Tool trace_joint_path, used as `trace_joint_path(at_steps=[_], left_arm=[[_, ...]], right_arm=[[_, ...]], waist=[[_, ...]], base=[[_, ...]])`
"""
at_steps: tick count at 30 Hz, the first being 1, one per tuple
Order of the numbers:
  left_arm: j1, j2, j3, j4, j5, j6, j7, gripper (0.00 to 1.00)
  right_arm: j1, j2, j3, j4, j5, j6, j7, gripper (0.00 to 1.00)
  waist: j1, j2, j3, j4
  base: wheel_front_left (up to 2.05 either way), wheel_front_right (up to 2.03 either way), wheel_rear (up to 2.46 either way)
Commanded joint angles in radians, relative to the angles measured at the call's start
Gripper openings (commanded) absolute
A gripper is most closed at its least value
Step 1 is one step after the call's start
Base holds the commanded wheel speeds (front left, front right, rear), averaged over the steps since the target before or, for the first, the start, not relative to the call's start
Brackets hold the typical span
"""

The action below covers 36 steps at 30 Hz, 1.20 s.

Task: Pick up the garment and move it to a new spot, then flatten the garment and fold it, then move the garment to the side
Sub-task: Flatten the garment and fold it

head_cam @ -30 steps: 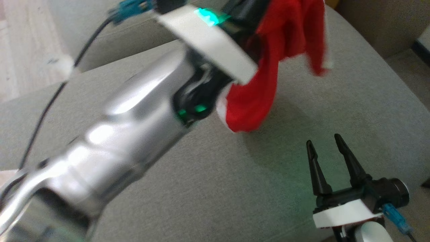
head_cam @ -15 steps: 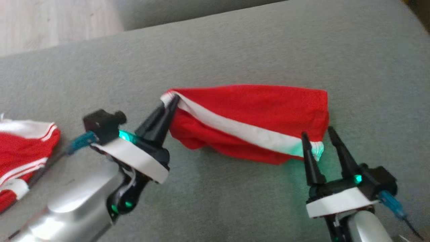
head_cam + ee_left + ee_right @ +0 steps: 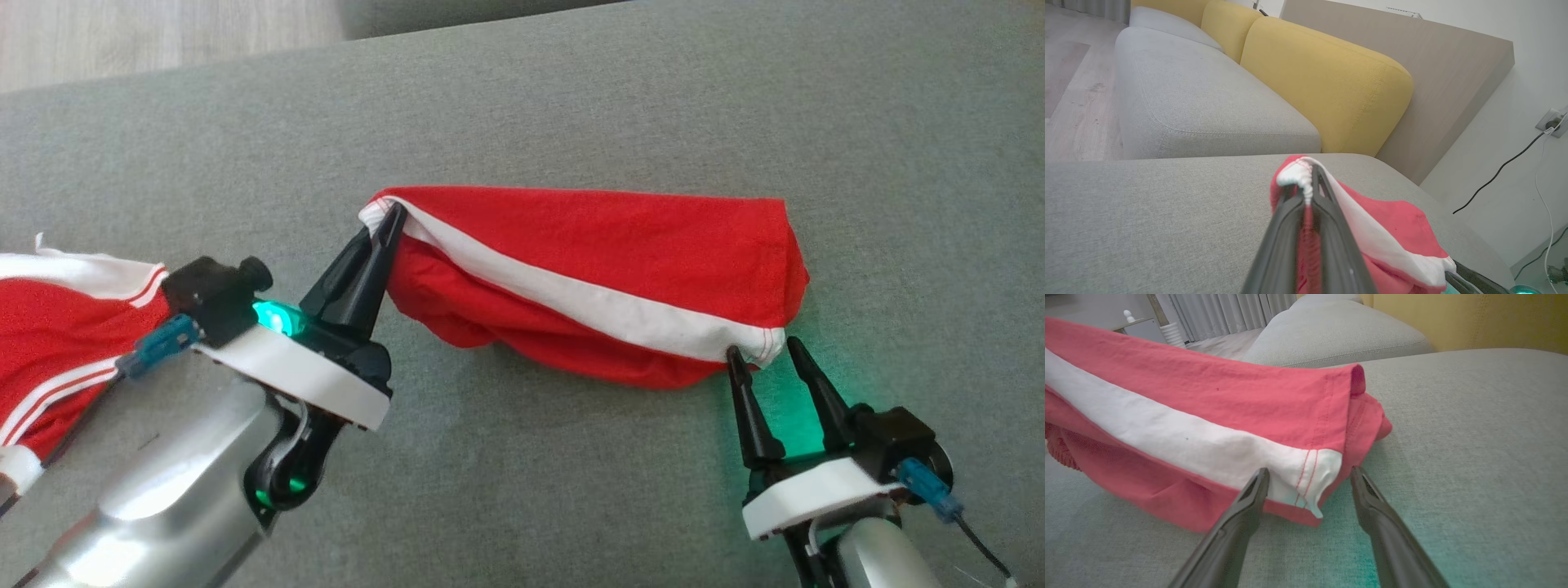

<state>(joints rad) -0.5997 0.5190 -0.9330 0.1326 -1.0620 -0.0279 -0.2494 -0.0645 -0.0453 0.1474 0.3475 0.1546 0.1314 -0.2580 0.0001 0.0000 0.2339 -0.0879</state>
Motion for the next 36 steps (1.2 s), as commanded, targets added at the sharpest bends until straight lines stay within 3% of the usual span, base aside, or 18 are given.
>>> trace_joint_path(at_steps=[1, 5, 6, 7, 8, 9, 16, 19, 22, 26, 27, 30, 33, 36], left_arm=[[-0.021, 0.021, 0.052, -0.018, 0.009, -0.006, -0.012, 0.0], [-0.015, 0.015, 0.059, -0.011, 0.022, -0.009, -0.012, 0.0], [-0.015, 0.013, 0.06, -0.01, 0.024, -0.01, -0.012, 0.0], [-0.015, 0.013, 0.06, -0.009, 0.027, -0.012, -0.012, 0.0], [-0.015, 0.012, 0.06, -0.009, 0.03, -0.014, -0.012, 0.0], [-0.015, 0.011, 0.06, -0.008, 0.032, -0.016, -0.012, 0.0], [-0.041, 0.007, 0.076, -0.019, 0.086, -0.034, -0.012, 0.0], [-0.126, 0.017, 0.07, -0.004, 0.172, -0.014, -0.007, 0.0], [-0.248, -0.006, 0.072, 0.016, 0.221, -0.03, 0.008, 0.0], [-0.466, -0.069, 0.062, 0.094, 0.274, -0.07, 0.047, 0.0], [-0.587, -0.114, 0.06, 0.151, 0.303, -0.082, 0.047, 0.0], [-0.754, -0.177, 0.071, 0.24, 0.357, -0.091, 0.015, 0.0], [-0.864, -0.223, 0.105, 0.299, 0.401, -0.096, -0.008, 0.0], [-0.879, -0.245, 0.169, 0.271, 0.458, -0.099, -0.012, 0.0]], right_arm=[[-0.025, -0.006, 0.02, -0.023, -0.007, -0.001, -0.004, 1.0], [-0.027, -0.006, 0.03, -0.018, -0.006, -0.001, -0.004, 1.0], [-0.028, -0.006, 0.034, -0.023, -0.007, -0.001, -0.004, 0.82], [-0.028, -0.005, 0.034, -0.027, -0.008, -0.001, -0.004, 0.54], [-0.028, -0.005, 0.037, -0.03, -0.01, -0.001, -0.004, 0.2], [-0.029, -0.005, 0.04, -0.037, -0.012, -0.001, -0.004, 0.0], [-0.048, -0.007, -0.019, -0.163, -0.013, -0.001, -0.004, 0.0], [-0.11, -0.006, -0.076, -0.26, -0.013, -0.001, -0.004, 0.0], [-0.233, -0.015, -0.119, -0.314, -0.028, -0.001, -0.004, 0.0], [-0.463, -0.09, -0.179, -0.306, -0.049, -0.001, -0.004, 0.0], [-0.595, -0.138, -0.204, -0.28, -0.045, -0.001, -0.004, 0.0], [-0.772, -0.193, -0.252, -0.256, -0.046, -0.001, -0.004, 0.0], [-0.89, -0.224, -0.284, -0.262, -0.059, -0.001, -0.004, 0.0], [-0.921, -0.23, -0.294, -0.275, -0.061, -0.001, -0.004, 0.0]], waist=[[-0.0001, 0.0, -0.001, 0.001], [-0.0001, 0.0, -0.002, 0.008], [-0.0001, 0.0, -0.002, 0.01], [-0.0001, 0.0, -0.002, 0.011], [-0.0001, 0.0, -0.003, 0.013], [-0.0001, 0.0, -0.004, 0.014], [-0.0001, 0.0, -0.007, 0.025], [-0.0001, 0.0, 0.016, 0.028], [-0.0001, 0.0, 0.049, 0.028], [-0.0001, 0.0, 0.109, 0.035], [-0.0001, 0.0, 0.14, 0.036], [-0.0001, 0.0, 0.175, 0.03], [-0.0001, 0.0, 0.194, 0.017], [-0.0001, 0.0, 0.205, 0.004]], base=[[0.0, 0.0, 0.0], [0.0, 0.0, 0.0], [0.0, 0.0, 0.0], [0.0, 0.0, 0.0], [0.0, 0.0, 0.0], [0.0, 0.0, 0.0], [0.0, 0.0, 0.0], [0.0, 0.0, 0.0], [0.0, 0.0, 0.0], [0.0, 0.0, 0.0], [0.0, 0.0, 0.0], [0.0, 0.0, 0.0], [0.0, 0.0, 0.0], [0.0, 0.0, 0.0]])
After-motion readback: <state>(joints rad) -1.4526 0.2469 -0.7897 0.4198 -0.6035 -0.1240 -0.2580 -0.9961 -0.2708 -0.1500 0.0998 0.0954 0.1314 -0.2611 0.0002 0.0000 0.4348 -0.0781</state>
